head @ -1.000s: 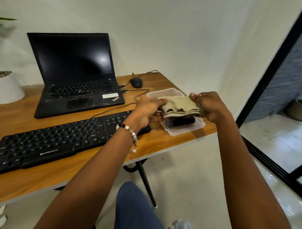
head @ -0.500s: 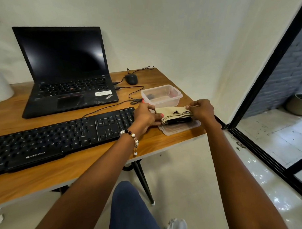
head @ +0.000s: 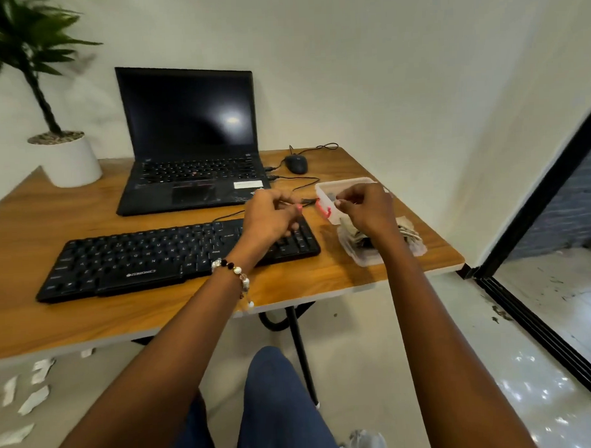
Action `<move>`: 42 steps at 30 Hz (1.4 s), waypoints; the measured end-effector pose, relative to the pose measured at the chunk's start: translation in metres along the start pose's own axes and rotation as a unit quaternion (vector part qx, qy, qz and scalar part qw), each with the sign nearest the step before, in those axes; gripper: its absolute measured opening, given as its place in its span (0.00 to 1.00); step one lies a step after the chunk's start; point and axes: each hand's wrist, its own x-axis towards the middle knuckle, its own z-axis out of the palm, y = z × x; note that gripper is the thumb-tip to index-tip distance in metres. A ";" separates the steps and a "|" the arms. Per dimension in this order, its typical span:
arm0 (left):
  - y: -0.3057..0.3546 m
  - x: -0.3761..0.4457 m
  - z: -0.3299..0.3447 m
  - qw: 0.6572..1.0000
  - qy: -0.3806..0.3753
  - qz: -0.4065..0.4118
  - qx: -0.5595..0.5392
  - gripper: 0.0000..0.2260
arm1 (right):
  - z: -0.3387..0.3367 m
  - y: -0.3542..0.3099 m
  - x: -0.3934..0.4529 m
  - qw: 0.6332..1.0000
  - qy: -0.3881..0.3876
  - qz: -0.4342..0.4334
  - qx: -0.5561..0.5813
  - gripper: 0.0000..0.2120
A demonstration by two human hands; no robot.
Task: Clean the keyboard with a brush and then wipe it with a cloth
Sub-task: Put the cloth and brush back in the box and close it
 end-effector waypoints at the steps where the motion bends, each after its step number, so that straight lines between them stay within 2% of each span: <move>1: -0.003 -0.003 -0.013 1.000 0.025 -0.002 -0.009 0.04 | 0.007 -0.005 -0.003 1.000 -0.006 -0.005 0.022 0.07; 4: -0.022 -0.014 -0.057 0.993 0.116 0.009 -0.007 0.04 | 0.035 -0.020 -0.016 0.998 -0.038 -0.010 0.050 0.06; 7: -0.045 -0.027 -0.098 0.975 0.160 0.068 0.138 0.03 | 0.058 -0.035 -0.035 0.995 -0.082 -0.041 0.036 0.08; 9: -0.059 -0.038 -0.124 0.946 0.141 0.103 0.272 0.08 | 0.071 -0.042 -0.050 0.986 -0.138 -0.087 0.016 0.14; 11: -0.072 -0.046 -0.148 0.910 0.089 0.121 0.386 0.15 | 0.084 -0.044 -0.062 0.972 -0.185 -0.139 -0.038 0.22; 13: -0.082 -0.055 -0.167 0.878 0.018 0.093 0.469 0.23 | 0.100 -0.042 -0.068 0.949 -0.224 -0.175 -0.137 0.28; 16: -0.097 -0.063 -0.184 0.842 -0.041 0.069 0.533 0.27 | 0.117 -0.038 -0.075 0.924 -0.236 -0.181 -0.241 0.27; 20: -0.109 -0.064 -0.189 0.859 -0.017 0.092 0.503 0.24 | 0.129 -0.037 -0.074 0.930 -0.209 -0.170 -0.252 0.22; 28: -0.118 -0.029 -0.192 0.889 -0.009 0.094 0.449 0.22 | 0.149 -0.040 -0.040 0.936 -0.208 -0.162 -0.234 0.21; 39: -0.121 0.002 -0.196 0.895 -0.009 0.074 0.439 0.23 | 0.161 -0.049 -0.017 0.936 -0.211 -0.152 -0.237 0.22; 42: -0.115 0.002 -0.186 0.902 0.018 0.083 0.424 0.24 | 0.153 -0.047 -0.019 0.946 -0.213 -0.160 -0.187 0.22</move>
